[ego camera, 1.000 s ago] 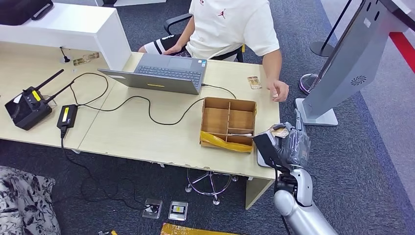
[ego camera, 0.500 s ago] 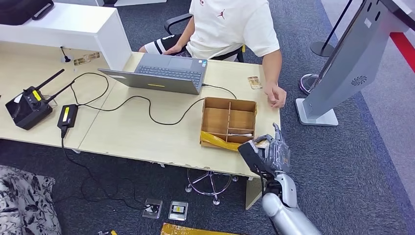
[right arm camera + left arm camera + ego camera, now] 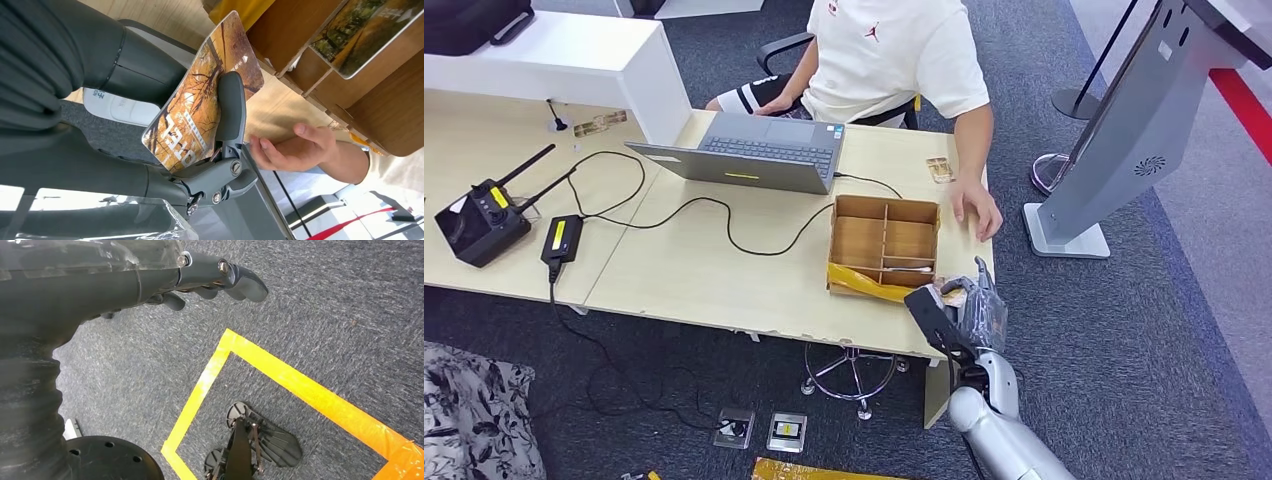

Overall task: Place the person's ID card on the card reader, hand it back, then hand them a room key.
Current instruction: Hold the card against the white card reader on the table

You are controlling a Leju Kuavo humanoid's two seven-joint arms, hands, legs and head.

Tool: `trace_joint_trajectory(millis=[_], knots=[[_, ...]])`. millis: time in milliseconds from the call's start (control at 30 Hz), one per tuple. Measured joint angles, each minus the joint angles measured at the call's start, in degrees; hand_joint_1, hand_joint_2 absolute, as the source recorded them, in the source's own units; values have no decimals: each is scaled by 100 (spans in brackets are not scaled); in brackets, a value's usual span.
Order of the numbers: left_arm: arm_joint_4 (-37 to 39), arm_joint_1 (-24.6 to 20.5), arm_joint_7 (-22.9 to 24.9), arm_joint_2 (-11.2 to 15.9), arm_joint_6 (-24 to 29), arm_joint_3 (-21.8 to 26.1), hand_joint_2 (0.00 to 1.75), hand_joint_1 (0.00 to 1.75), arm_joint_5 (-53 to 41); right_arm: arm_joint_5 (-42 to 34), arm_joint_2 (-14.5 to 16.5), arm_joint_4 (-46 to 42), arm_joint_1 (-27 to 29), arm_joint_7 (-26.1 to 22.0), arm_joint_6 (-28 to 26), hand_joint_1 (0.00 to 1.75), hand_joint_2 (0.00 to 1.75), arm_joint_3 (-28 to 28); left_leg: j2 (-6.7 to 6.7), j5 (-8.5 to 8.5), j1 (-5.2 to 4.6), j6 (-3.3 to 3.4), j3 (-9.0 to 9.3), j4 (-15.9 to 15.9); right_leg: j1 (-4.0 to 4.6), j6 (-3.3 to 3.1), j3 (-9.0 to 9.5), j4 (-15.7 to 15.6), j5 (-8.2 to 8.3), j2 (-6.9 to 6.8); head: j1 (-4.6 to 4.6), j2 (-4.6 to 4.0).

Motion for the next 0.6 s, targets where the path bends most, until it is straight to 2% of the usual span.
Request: trace_joint_trajectory(millis=[600], knots=[[1, 2, 0, 11, -1, -43, 175, 0, 46, 338, -21, -35, -6, -57, -36, 175, 175, -230, 0, 24, -1, 15, -12, 0, -1, 15, 1, -22, 29, 4, 1, 0]])
